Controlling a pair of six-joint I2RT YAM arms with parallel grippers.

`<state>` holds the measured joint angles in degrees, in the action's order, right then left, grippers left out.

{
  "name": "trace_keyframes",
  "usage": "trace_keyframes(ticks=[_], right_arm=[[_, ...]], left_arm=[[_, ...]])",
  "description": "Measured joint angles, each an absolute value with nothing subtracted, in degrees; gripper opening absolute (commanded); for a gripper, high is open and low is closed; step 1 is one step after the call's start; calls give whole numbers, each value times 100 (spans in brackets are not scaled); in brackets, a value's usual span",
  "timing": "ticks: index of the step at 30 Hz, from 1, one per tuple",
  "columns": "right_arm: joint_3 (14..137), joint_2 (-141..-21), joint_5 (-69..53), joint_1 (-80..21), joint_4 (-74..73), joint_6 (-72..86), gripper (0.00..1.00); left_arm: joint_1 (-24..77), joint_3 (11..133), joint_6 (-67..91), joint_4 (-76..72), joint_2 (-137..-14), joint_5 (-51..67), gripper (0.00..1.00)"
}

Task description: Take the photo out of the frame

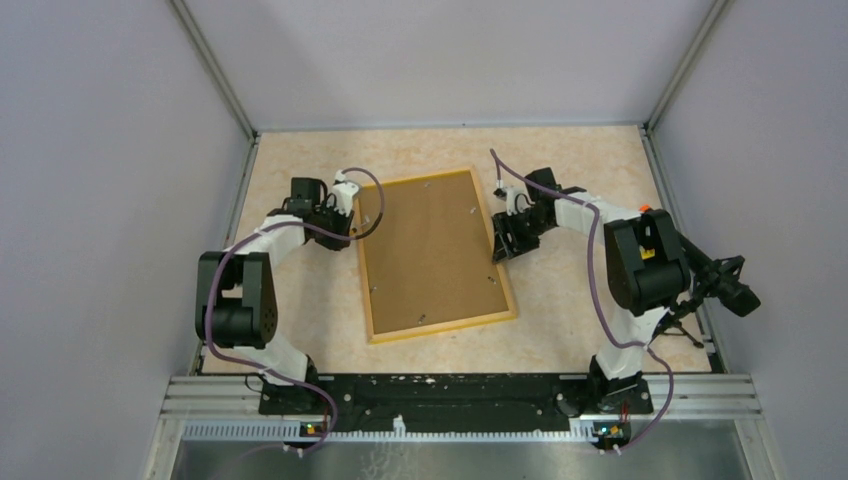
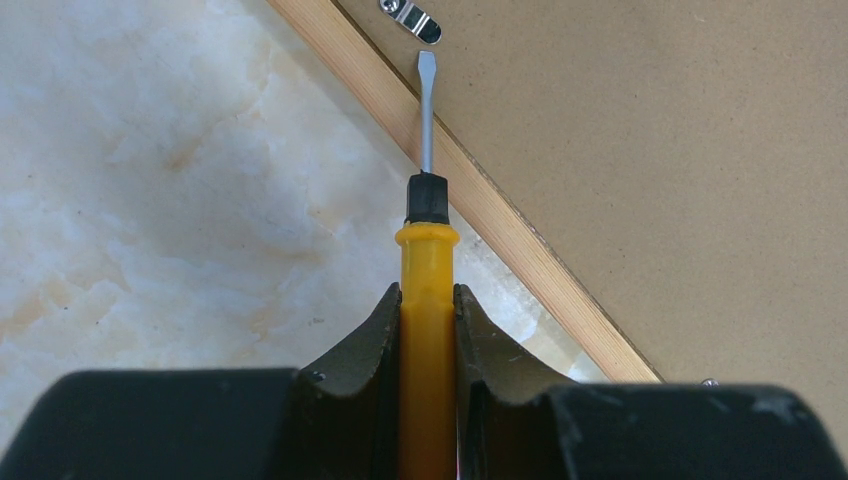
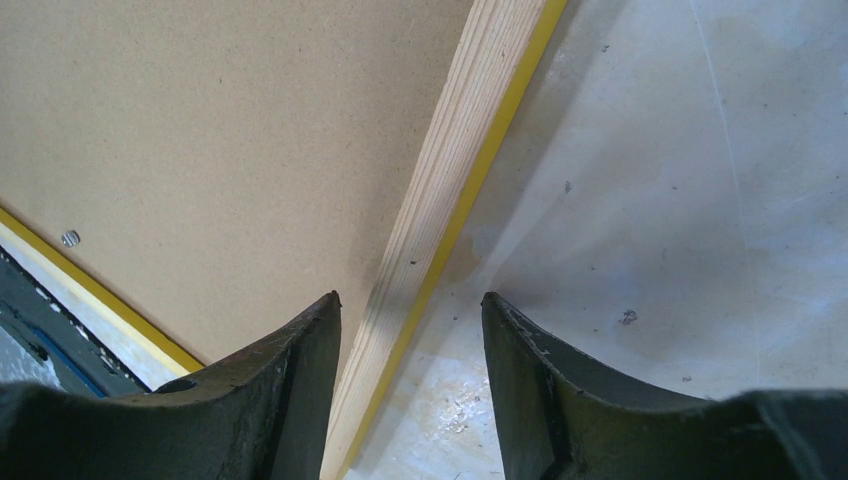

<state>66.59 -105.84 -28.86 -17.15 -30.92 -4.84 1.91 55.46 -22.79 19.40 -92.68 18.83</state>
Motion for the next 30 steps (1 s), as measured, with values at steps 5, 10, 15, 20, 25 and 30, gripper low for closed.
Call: trace_keyframes(ticks=[5, 10, 15, 20, 25, 30], right_arm=[[6713, -10630, -2904, -1715, -3098, -484, 53], [6724, -10643, -2915, -1715, -3092, -491, 53], [6753, -10663, -2917, -1715, -3107, -491, 53], [6768, -10680, -2921, -1717, -3103, -493, 52], [6770, -10680, -2921, -1717, -3105, -493, 52], [6770, -10680, -2921, -1719, -3100, -493, 52]], left_arm=[[193, 5655, -2287, 2005, -9417, 1881, 0], [231, 5774, -2287, 2112, -9546, 1883, 0], [276, 5857, -2279, 2169, -9633, 1874, 0], [340, 6045, -2169, 2222, -9767, 1905, 0], [390, 6237, -1918, 2303, -9872, 1938, 0], [392, 6578, -1581, 2491, -10147, 2145, 0]])
